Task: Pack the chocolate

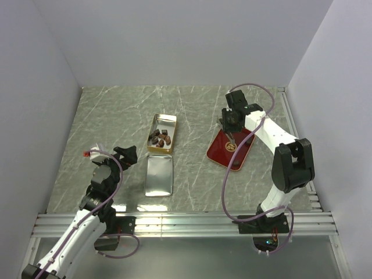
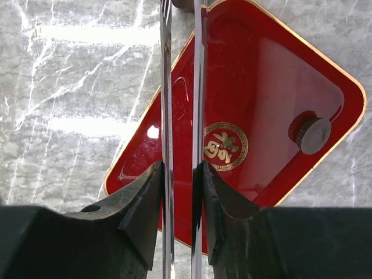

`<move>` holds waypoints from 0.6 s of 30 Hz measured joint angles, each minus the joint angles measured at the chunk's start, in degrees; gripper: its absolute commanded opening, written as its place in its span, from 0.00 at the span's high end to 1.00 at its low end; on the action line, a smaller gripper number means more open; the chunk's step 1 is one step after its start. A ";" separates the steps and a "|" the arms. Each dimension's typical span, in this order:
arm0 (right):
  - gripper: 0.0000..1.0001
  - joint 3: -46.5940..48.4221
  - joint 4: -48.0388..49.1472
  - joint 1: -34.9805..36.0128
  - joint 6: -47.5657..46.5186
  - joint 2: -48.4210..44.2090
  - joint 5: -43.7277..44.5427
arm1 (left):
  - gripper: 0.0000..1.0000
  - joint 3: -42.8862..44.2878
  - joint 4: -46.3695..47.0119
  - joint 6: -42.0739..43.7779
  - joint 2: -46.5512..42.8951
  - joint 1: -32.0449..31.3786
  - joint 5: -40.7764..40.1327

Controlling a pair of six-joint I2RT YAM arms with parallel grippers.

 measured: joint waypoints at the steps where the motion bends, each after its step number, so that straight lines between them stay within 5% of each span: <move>1: 0.66 0.00 -0.02 0.00 0.02 -0.09 0.00 | 0.01 0.00 -0.02 -0.02 -0.02 0.00 -0.02; 18: 0.65 0.66 -1.42 0.42 0.04 -9.97 -1.66 | 0.01 0.00 -0.02 -0.02 -0.04 0.00 -0.37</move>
